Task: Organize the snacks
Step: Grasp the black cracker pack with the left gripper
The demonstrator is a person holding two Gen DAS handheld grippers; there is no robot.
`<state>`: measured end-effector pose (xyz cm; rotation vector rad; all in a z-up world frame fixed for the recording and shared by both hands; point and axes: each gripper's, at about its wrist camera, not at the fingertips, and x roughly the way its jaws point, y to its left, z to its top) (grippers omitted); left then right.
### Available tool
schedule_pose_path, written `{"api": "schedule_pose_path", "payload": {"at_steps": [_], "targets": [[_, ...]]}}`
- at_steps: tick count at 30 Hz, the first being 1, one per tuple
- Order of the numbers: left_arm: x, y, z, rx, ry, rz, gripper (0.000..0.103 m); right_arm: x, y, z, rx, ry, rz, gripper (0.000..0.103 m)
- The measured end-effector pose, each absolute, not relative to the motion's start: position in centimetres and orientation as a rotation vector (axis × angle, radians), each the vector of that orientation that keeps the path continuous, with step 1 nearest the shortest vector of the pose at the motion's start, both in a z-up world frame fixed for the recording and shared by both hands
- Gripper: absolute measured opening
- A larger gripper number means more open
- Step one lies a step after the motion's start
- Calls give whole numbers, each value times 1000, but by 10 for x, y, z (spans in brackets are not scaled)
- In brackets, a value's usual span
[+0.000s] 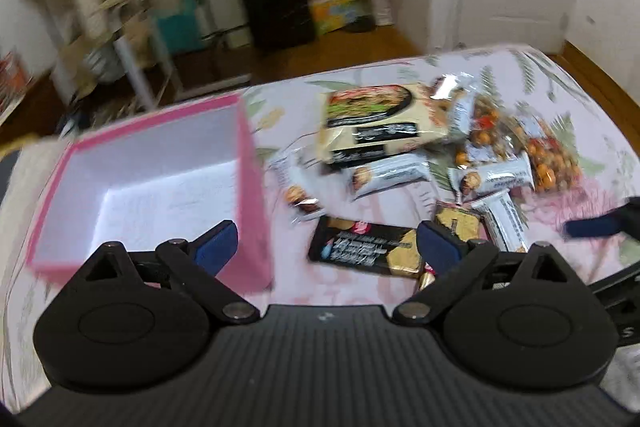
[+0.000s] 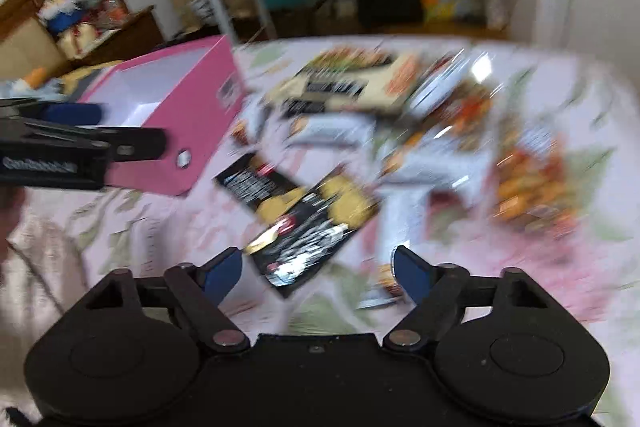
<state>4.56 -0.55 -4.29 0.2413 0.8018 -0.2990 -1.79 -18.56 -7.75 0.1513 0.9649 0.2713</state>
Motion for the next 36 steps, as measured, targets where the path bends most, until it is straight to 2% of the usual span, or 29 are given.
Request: {"api": "schedule_pose_path", "payload": {"at_steps": [4,9,14,16,19,26,31,36], "targets": [[76,-19,-71,151,930,-436,94,-7,-171,-102,143,972,357,84],[98,-37,-105,91,1041,-537,76,8,-171,-130,235,1016,339,84],[103,-47,-139,54,1150,-599,49,8,-174,-141,244,993,310,87],[102,-51,-147,67,1166,-609,46,8,-173,-142,240,980,311,87],[98,-52,-147,71,1161,-647,34,10,-171,-144,226,971,306,87],[99,-56,-153,-5,1254,-661,34,10,-162,-147,178,962,277,86],[98,-57,-154,2,1248,-661,34,6,-159,-146,136,954,260,77],[99,-62,-154,-1,1265,-659,38,4,-158,-144,109,954,255,75]]}}
